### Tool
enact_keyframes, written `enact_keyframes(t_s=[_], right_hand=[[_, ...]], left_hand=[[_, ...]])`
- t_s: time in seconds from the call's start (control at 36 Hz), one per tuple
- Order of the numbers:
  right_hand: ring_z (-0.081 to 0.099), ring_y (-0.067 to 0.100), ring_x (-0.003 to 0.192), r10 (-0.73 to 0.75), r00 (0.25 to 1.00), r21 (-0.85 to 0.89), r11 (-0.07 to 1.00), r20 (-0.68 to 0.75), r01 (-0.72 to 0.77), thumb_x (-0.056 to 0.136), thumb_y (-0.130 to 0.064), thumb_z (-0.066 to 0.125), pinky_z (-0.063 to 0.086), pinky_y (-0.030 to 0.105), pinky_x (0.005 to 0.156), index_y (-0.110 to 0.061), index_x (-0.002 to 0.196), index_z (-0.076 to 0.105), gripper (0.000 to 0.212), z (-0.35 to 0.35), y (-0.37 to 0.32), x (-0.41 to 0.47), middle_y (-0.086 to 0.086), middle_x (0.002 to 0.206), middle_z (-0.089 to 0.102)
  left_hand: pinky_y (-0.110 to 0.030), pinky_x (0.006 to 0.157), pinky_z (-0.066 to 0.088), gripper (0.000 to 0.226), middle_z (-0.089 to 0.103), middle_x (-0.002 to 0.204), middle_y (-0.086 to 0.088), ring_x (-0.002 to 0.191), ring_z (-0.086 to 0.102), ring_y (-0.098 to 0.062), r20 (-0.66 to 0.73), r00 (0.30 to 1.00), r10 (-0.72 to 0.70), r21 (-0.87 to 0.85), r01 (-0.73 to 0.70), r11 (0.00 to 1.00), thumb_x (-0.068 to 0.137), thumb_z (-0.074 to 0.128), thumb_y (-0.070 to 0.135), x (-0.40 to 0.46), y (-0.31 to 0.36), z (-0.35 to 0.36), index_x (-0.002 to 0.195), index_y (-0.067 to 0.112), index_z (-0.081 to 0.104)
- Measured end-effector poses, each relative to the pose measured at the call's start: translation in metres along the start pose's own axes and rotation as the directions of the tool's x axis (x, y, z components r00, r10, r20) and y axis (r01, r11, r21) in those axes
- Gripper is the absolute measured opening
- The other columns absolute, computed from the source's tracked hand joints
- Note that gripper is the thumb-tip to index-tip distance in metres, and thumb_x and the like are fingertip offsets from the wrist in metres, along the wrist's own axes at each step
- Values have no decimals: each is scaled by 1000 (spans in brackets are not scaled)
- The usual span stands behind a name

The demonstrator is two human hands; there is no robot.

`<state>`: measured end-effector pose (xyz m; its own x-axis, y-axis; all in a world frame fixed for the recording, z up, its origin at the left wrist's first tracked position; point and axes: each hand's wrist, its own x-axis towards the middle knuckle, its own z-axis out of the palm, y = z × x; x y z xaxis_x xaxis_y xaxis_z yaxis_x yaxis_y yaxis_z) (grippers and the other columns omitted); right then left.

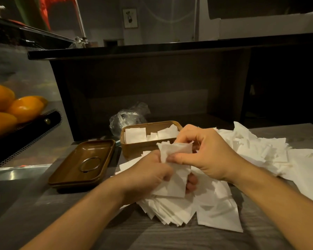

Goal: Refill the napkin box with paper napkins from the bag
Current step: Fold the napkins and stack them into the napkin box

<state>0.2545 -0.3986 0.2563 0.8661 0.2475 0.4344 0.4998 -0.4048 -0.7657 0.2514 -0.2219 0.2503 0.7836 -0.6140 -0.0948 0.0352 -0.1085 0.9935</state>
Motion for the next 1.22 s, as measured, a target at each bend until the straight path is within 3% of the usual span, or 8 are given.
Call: enact_keyframes(t_s=[0.14, 0.33, 0.47, 0.61, 0.72, 0.81, 0.97, 1.22], right_hand=[[62, -4, 94, 112, 994, 13, 994, 13, -112, 83, -40, 76, 53, 11, 68, -39, 106, 64, 26, -2, -1, 1, -20, 102, 65], [70, 15, 83, 99, 995, 229, 968, 18, -100, 88, -15, 74, 59, 26, 72, -17, 86, 69, 6, -12, -10, -4, 0, 90, 73], [68, 15, 78, 13, 997, 233, 972, -81, 6, 85, -14, 76, 61, 28, 66, -18, 82, 68, 9, -8, -13, -5, 1, 87, 72], [67, 9, 79, -62, 963, 38, 996, -262, 75, 88, -20, 77, 58, 22, 70, -22, 91, 67, 11, -6, -3, 0, -8, 84, 69], [64, 6, 72, 11, 984, -108, 994, 176, 8, 80, -34, 82, 55, 20, 67, -24, 76, 68, 17, -5, -8, -8, -7, 77, 68], [58, 5, 66, 153, 843, -357, 933, 515, 48, 77, -52, 81, 50, 21, 59, -25, 71, 63, 33, 5, -12, -15, -7, 74, 63], [55, 14, 72, 172, 808, -566, 793, 564, 226, 64, -80, 74, 47, 34, 58, -26, 81, 56, 60, 11, -18, -22, -5, 82, 59], [58, 10, 84, 244, 760, -452, 889, 603, 73, 76, -53, 83, 55, 33, 74, -34, 88, 62, 31, -3, -15, -16, -12, 92, 60]], left_hand=[[-23, 59, 59, 47, 76, 72, -2, 68, 75, -13, 19, 1000, -16, -23, 17, 1000, 92, 30, -18, -5, 7, 0, 109, 17, 56], [-44, 98, 55, 46, 75, 106, -13, 108, 71, -29, 85, 995, -53, -75, 59, 995, 93, 38, -9, -8, 13, -3, 130, 14, 52], [-49, 105, 49, 46, 73, 114, -14, 114, 68, -32, 125, 991, -46, -172, 67, 983, 87, 61, 22, -8, 11, -3, 131, 13, 55], [-41, 75, 62, 21, 72, 83, -14, 78, 72, -26, -305, 952, -20, -304, -77, 949, 101, 50, 18, -4, 17, -1, 106, 10, 69], [-44, 86, 56, 24, 63, 82, -7, 76, 64, -20, -552, 831, 70, -180, -200, 963, 103, 47, 19, 3, 15, -20, 109, 14, 70], [-51, 95, 54, 19, 62, 82, -8, 79, 63, -22, -581, 811, 70, -87, -147, 985, 102, 50, 21, 4, 9, -22, 105, 18, 68], [-35, 71, 58, 19, 63, 79, -7, 76, 66, -20, -527, 841, 121, 6, -139, 990, 100, 53, 19, 4, 7, -19, 111, 16, 68], [-38, 78, 62, 18, 62, 80, -7, 73, 63, -20, -458, 878, 138, 21, -145, 989, 101, 53, 18, 7, 2, -16, 113, 15, 66]])
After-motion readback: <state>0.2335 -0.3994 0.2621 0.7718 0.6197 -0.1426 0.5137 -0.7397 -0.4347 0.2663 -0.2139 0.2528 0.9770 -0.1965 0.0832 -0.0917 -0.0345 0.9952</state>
